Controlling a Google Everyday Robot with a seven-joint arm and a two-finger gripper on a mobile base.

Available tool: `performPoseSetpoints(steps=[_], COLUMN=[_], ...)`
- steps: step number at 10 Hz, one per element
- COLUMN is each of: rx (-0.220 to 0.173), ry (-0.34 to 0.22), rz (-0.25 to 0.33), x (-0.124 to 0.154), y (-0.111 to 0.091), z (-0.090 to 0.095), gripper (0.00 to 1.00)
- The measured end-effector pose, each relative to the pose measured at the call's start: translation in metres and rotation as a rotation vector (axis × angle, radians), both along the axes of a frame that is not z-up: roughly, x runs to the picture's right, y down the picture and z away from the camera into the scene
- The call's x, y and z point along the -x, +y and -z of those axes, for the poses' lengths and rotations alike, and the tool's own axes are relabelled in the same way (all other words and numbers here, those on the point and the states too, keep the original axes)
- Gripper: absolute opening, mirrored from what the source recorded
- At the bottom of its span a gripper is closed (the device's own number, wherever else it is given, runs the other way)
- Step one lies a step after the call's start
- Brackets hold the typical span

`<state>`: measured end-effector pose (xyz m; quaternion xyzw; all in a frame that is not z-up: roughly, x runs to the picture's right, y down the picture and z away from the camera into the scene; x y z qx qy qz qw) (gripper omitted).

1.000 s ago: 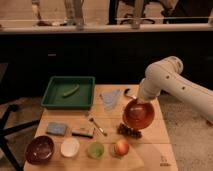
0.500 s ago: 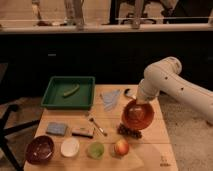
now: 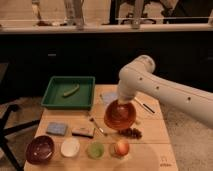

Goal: Stack bowls on top of each other

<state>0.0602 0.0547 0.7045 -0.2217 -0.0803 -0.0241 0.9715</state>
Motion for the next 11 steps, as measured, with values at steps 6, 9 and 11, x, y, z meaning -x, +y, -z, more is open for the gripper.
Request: performPoseSetpoints(steps=[6,9,11], rx=[-0.019,-0.019,-0.020], ry=[-0.068,-0.099,-0.095], rz=[0.063,0.090,0.090], x=[0.083,0.108,0.105], y=[-0.007,-0.004,-0.004], z=[0.012,0.019,0.019], gripper=[0.13,0.13,0.13])
